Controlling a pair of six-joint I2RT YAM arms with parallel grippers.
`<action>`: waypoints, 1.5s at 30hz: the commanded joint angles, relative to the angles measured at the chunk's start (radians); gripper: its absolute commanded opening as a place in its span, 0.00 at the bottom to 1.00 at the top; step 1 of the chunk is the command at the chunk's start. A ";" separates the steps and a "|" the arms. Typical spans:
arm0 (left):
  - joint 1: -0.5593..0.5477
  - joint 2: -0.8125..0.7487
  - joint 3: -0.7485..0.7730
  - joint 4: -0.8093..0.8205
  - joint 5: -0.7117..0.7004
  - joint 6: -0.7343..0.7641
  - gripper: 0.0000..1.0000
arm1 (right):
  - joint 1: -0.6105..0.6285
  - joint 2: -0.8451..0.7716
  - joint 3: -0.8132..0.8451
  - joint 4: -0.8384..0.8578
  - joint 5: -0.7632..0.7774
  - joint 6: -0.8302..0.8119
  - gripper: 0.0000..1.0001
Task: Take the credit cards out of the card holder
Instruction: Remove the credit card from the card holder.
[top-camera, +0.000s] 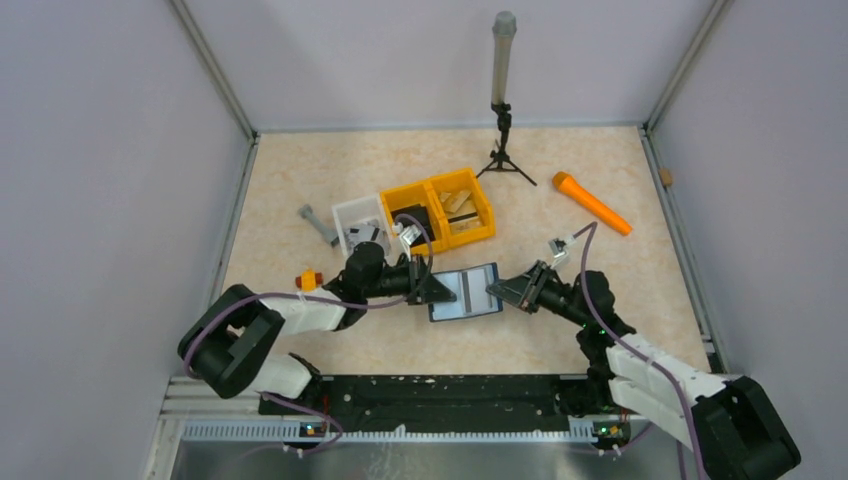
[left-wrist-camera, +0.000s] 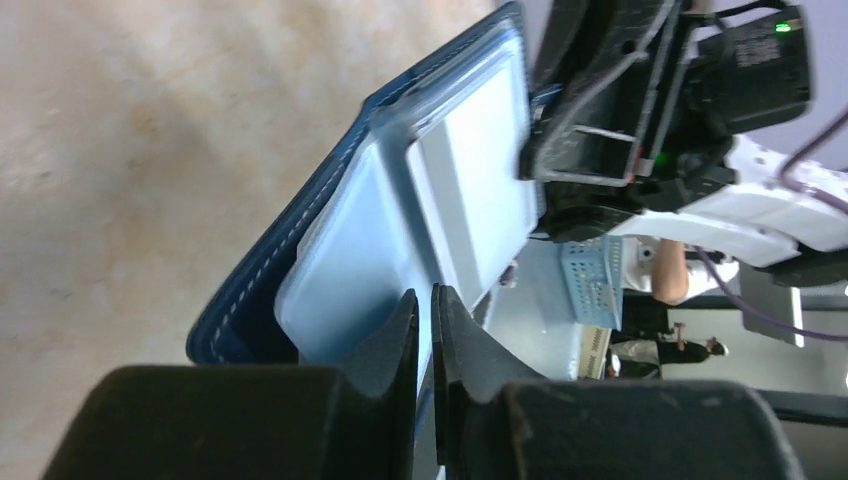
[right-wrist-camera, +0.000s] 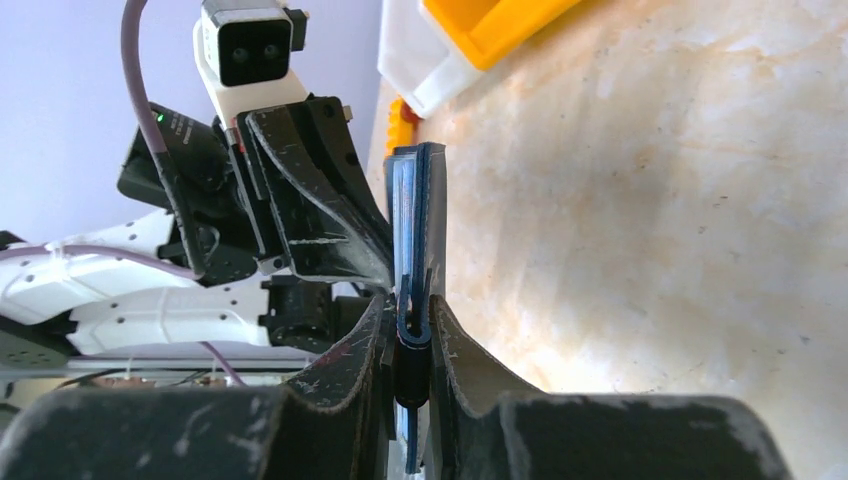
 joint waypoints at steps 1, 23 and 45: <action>0.002 -0.034 -0.005 0.247 0.057 -0.125 0.15 | -0.005 -0.049 -0.002 0.070 -0.012 0.065 0.00; -0.001 -0.065 0.087 -0.054 0.023 -0.006 0.42 | -0.005 -0.094 0.009 0.070 -0.021 0.088 0.00; -0.035 0.213 0.065 0.787 0.173 -0.430 0.05 | -0.003 -0.087 0.012 -0.019 -0.026 -0.021 0.00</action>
